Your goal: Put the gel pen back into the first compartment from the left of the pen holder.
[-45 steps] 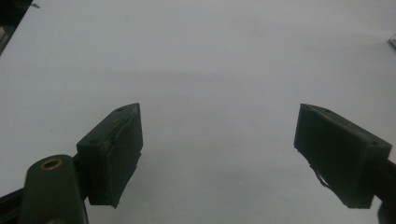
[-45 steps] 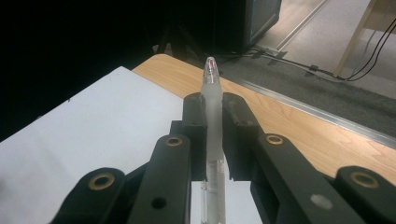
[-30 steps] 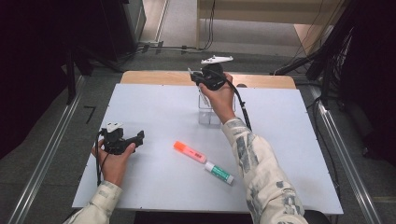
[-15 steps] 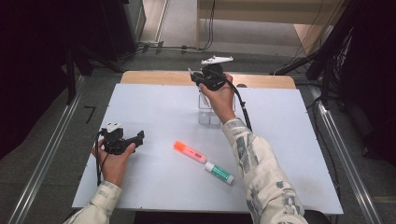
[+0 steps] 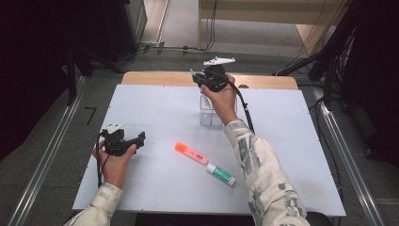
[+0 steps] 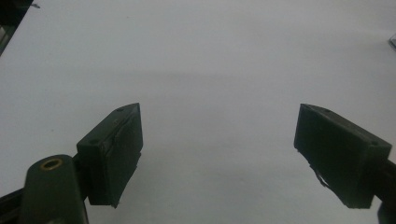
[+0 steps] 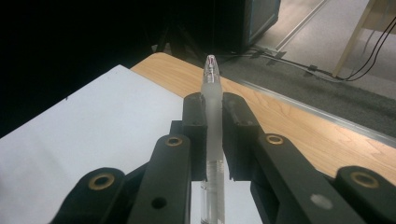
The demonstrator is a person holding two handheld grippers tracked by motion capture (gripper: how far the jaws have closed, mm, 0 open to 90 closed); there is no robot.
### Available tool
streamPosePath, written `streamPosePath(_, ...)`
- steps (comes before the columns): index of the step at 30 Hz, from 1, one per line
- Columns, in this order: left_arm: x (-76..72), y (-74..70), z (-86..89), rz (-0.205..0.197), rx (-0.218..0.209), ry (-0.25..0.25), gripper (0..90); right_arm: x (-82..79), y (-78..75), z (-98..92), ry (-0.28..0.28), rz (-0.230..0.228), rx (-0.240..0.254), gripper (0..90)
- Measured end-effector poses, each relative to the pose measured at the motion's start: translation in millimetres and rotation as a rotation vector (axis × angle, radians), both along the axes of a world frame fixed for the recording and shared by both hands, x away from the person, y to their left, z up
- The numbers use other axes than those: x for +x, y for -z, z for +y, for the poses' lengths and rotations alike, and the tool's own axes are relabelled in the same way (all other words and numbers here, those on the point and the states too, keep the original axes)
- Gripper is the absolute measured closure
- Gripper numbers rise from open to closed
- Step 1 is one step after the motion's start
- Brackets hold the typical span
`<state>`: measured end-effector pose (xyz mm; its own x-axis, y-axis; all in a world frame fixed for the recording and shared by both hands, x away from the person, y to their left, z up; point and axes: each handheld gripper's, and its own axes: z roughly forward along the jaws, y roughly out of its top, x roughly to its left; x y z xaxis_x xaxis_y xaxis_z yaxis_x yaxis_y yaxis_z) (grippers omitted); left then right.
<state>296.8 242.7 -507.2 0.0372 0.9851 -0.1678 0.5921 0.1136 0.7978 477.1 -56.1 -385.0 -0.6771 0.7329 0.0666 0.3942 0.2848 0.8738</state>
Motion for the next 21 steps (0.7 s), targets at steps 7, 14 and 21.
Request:
streamPosePath(7,0.0,0.0,0.0,0.000,0.002,0.001,16.8,-0.2,1.3,-1.9,0.001,0.001,0.001,78.4)
streamPosePath(14,0.2,0.2,0.0,0.000,0.000,0.001,16.7,0.2,2.7,-3.9,0.000,0.000,0.004,78.4)
streamPosePath(21,0.2,0.2,0.0,0.001,0.001,0.002,16.7,0.0,2.6,-3.8,0.002,-0.001,0.009,78.4)
